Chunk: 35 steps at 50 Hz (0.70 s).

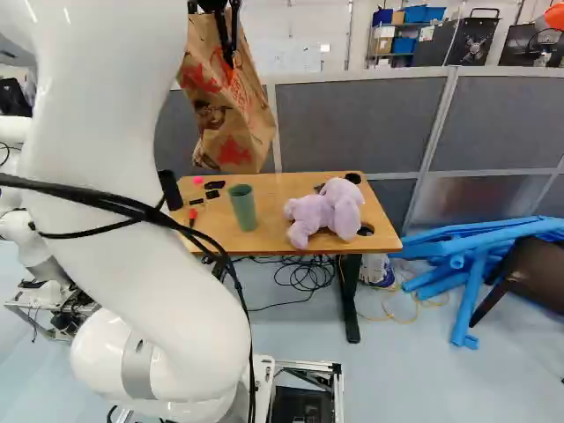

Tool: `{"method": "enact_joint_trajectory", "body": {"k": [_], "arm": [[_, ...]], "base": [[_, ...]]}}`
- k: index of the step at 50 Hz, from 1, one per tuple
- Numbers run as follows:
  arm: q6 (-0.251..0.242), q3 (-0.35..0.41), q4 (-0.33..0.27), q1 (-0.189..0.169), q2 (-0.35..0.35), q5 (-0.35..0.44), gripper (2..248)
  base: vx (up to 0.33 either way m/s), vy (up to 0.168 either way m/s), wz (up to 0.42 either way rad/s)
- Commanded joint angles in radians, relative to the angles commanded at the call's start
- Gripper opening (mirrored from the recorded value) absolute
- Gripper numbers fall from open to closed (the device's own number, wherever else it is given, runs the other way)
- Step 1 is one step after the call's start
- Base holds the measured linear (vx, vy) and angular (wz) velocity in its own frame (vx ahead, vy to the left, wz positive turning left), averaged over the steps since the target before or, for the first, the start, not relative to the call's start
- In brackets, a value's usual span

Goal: Pick up the bag on the ground and place it on the table

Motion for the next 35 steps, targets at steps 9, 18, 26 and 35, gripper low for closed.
{"method": "enact_joint_trajectory", "body": {"k": [9, 18, 26, 35], "arm": [[0.000, -0.037, 0.000, -0.002, -0.032, 0.000, 21], [0.000, -0.075, 0.000, -0.003, -0.065, 0.000, 21], [0.000, -0.112, 0.000, -0.005, -0.095, 0.000, 21], [0.000, -0.155, 0.000, -0.006, -0.130, 0.000, 21]], "base": [[0.000, 0.000, 0.000], [0.000, 0.000, 0.000], [0.000, 0.000, 0.000], [0.000, 0.000, 0.000]]}}
